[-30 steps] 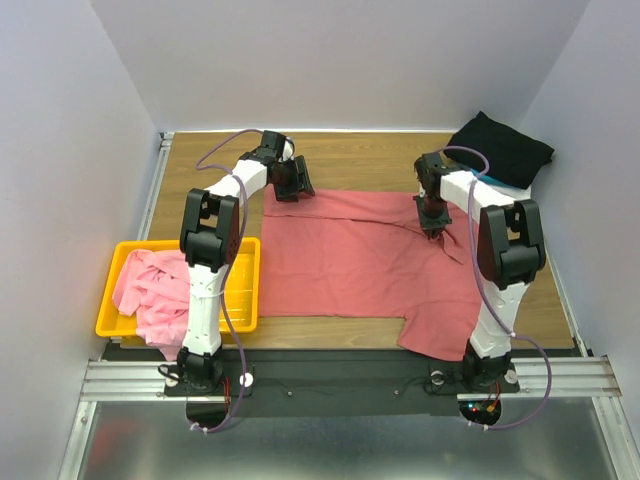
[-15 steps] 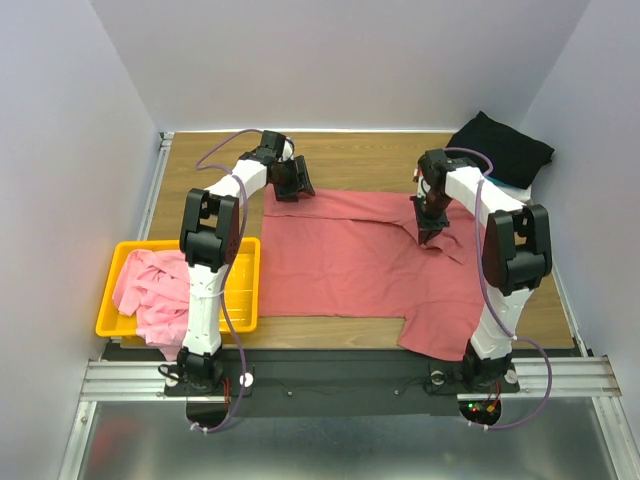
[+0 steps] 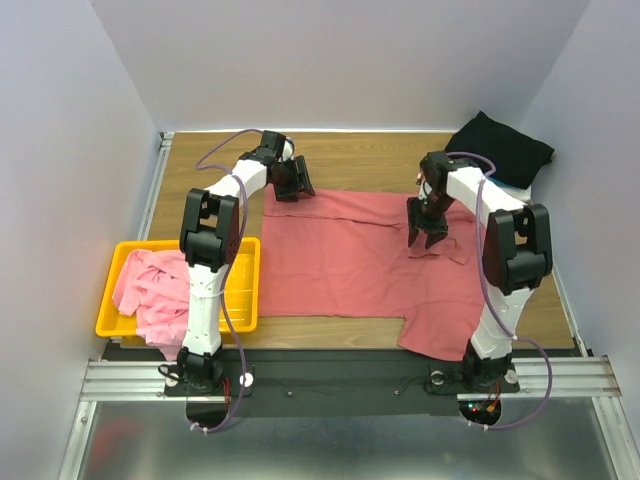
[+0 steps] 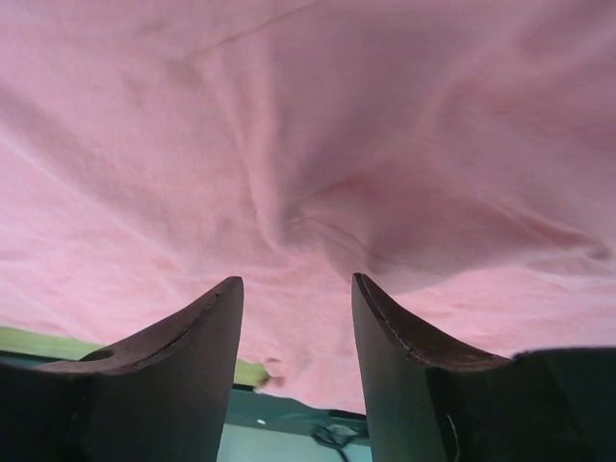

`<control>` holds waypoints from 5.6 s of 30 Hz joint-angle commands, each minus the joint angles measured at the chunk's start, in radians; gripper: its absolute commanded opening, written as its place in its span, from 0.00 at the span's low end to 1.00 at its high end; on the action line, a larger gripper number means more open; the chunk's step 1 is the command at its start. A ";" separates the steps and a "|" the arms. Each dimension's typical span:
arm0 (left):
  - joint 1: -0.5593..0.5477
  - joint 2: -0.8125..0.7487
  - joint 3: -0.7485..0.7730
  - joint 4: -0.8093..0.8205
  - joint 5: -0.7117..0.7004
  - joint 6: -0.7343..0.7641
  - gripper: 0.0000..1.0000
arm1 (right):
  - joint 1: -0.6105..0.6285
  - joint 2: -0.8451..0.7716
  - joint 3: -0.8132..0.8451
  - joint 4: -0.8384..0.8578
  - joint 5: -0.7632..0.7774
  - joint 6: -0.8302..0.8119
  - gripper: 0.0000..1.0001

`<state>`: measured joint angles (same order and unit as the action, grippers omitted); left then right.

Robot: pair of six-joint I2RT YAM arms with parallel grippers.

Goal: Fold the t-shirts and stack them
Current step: Fold the tshirt

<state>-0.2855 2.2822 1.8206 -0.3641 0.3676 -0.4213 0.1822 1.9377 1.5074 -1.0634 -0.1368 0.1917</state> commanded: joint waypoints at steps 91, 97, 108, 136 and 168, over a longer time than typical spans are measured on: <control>0.017 -0.038 -0.031 0.011 -0.013 0.010 0.68 | -0.457 -0.249 -0.126 0.232 0.227 0.186 0.56; 0.025 -0.056 0.002 0.007 -0.004 -0.010 0.68 | -0.489 -0.086 0.118 0.264 0.085 0.195 0.55; 0.072 -0.055 0.026 0.007 -0.004 -0.034 0.68 | -0.497 0.135 0.254 0.333 -0.076 0.227 0.50; 0.112 -0.023 -0.072 0.048 -0.050 -0.062 0.68 | -0.550 0.262 0.269 0.368 0.068 0.213 0.00; 0.097 -0.009 0.155 0.060 0.017 -0.031 0.68 | -0.544 0.035 0.191 0.401 -0.024 0.109 0.70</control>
<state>-0.1894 2.3459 1.9488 -0.3061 0.3920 -0.4683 -0.3676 2.0895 1.7420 -0.6983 -0.1036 0.3309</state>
